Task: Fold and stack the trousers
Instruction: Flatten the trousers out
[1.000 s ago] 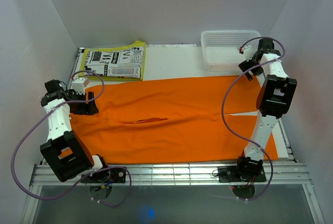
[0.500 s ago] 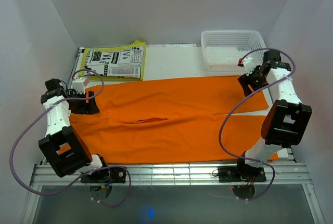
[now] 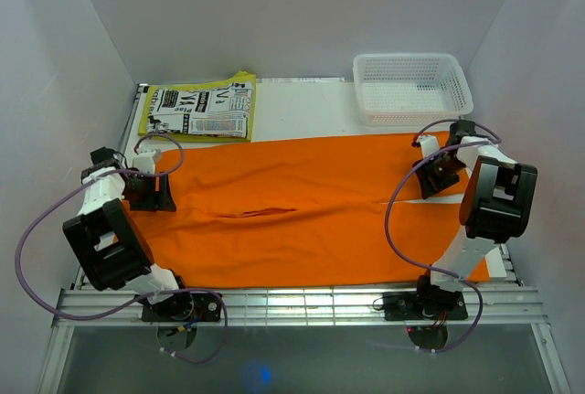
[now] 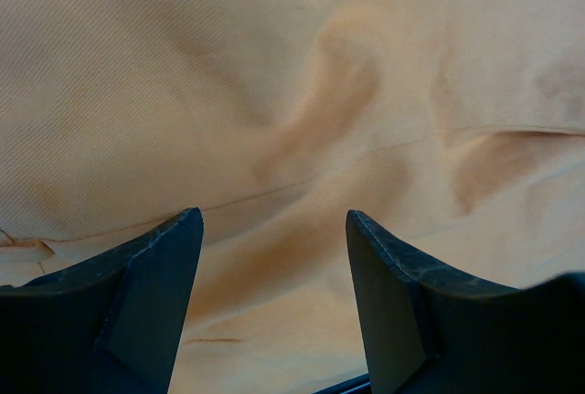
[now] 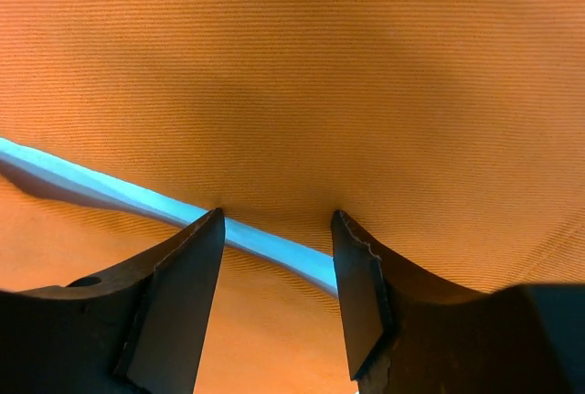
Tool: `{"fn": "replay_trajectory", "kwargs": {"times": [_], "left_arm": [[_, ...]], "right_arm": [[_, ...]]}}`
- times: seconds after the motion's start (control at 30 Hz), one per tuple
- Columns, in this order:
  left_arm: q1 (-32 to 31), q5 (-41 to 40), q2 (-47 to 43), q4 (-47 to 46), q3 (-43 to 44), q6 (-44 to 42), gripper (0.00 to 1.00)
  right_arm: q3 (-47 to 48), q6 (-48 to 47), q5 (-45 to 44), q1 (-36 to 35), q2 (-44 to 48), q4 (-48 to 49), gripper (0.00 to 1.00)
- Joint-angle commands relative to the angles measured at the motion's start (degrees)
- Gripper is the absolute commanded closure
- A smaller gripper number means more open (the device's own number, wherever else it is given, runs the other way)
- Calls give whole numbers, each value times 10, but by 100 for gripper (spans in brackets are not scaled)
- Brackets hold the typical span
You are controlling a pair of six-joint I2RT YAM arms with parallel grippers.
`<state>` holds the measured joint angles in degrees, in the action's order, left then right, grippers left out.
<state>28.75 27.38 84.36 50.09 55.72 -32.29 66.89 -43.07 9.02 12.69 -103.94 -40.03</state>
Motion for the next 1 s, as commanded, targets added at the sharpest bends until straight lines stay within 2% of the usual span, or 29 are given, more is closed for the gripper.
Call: {"fn": "replay_trajectory", "kwargs": {"times": [0.0, 0.1, 0.17, 0.3, 0.4, 0.47, 0.6, 0.73, 0.87, 0.97], "left_arm": [[-2, -14, 22, -31, -5, 7, 27], [-2, 3, 53, -32, 12, 23, 28], [-2, 16, 54, -24, 24, 31, 28], [-2, 9, 5, 16, 60, 10, 23], [-2, -3, -33, 80, 85, -44, 22], [-1, -12, -53, 118, 81, -72, 22], [2, -56, -81, 128, 32, -127, 22], [4, -72, -83, 117, -13, -144, 23], [4, -87, -66, 85, -44, -137, 24], [4, -94, -45, 56, -56, -121, 25]], "right_arm": [[-30, -17, -58, 36, -17, 31, 43], [10, -16, -44, 46, 6, 0, 40], [35, -29, -4, 46, 28, -35, 37], [82, -72, 35, 47, 100, -155, 33], [55, -124, 14, 46, 155, -183, 33], [-3, -147, -7, 47, 181, -191, 35], [-105, -183, -26, 47, 232, -189, 37], [-205, -193, -75, 47, 242, -146, 39], [-236, -192, -117, 53, 206, -39, 39], [-208, -173, -122, 55, 149, -13, 40]]}}
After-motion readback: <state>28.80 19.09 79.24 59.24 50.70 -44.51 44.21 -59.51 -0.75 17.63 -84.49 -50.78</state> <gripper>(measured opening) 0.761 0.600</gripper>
